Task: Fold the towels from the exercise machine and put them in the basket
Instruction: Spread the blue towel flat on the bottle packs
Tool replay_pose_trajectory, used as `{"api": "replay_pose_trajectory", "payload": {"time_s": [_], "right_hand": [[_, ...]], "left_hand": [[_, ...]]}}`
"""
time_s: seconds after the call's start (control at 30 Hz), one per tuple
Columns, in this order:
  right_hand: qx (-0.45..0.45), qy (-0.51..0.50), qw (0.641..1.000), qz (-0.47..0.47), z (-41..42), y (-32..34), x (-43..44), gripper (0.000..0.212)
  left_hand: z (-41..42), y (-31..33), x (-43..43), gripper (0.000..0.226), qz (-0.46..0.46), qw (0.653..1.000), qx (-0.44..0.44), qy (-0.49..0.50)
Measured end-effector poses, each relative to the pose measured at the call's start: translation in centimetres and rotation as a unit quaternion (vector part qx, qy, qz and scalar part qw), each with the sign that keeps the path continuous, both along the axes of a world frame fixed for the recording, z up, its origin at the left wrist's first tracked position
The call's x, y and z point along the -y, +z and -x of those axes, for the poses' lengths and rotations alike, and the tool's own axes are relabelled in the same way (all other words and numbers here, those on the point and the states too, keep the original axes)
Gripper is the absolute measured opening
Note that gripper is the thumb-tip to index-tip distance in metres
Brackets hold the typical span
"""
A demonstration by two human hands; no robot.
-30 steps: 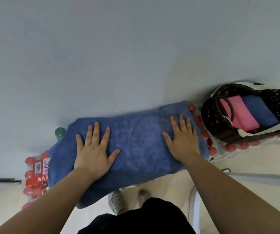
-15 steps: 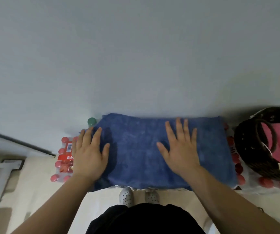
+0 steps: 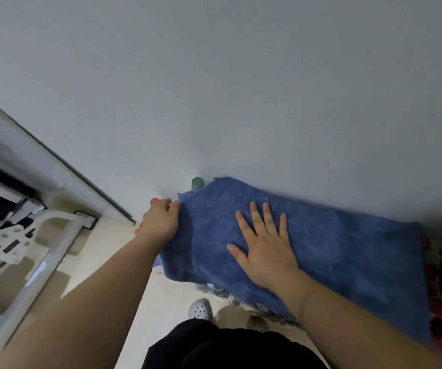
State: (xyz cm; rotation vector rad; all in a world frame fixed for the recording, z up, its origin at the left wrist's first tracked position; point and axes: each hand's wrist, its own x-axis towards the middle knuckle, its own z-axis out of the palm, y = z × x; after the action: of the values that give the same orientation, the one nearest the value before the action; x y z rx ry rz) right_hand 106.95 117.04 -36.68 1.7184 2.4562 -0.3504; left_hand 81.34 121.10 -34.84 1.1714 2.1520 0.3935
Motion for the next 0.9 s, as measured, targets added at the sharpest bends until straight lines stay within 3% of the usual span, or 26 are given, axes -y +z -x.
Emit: {"api": "replay_pose_trajectory", "payload": {"time_s": [0.07, 0.23, 0.33, 0.5, 0.6, 0.73, 0.9], "right_hand": [[-0.003, 0.001, 1.000, -0.002, -0.1, 0.1, 0.1, 0.079], [0.004, 0.004, 1.000, 0.006, -0.2, 0.2, -0.1, 0.076], [0.005, 0.002, 1.000, -0.006, -0.1, 0.2, -0.1, 0.077], [-0.002, -0.004, 1.000, 0.011, -0.3, 0.1, -0.1, 0.075], [-0.033, -0.035, 0.998, 0.051, -0.3, 0.4, -0.5, 0.080], [-0.156, -0.135, 0.975, 0.083, 0.5, 1.9, -1.4, 0.087], [-0.218, -0.202, 0.955, -0.009, 6.2, 4.6, -2.5, 0.078]], "left_hand": [[0.4, -0.4, -1.1, 0.058, 0.016, 0.996, 0.073, 0.043], [0.8, 0.1, -3.6, 0.020, -0.003, 0.982, 0.171, 0.081], [1.4, 0.7, -5.2, 0.012, -0.046, 0.963, 0.248, 0.092], [4.7, 1.5, -7.9, 0.016, -0.111, 0.960, 0.234, 0.108], [5.8, 2.1, -9.1, 0.016, -0.151, 0.962, 0.221, 0.056], [5.6, 3.2, -9.0, 0.011, -0.167, 0.959, 0.222, -0.061], [4.5, 4.4, -7.9, 0.011, -0.192, 0.937, 0.208, -0.204]]}}
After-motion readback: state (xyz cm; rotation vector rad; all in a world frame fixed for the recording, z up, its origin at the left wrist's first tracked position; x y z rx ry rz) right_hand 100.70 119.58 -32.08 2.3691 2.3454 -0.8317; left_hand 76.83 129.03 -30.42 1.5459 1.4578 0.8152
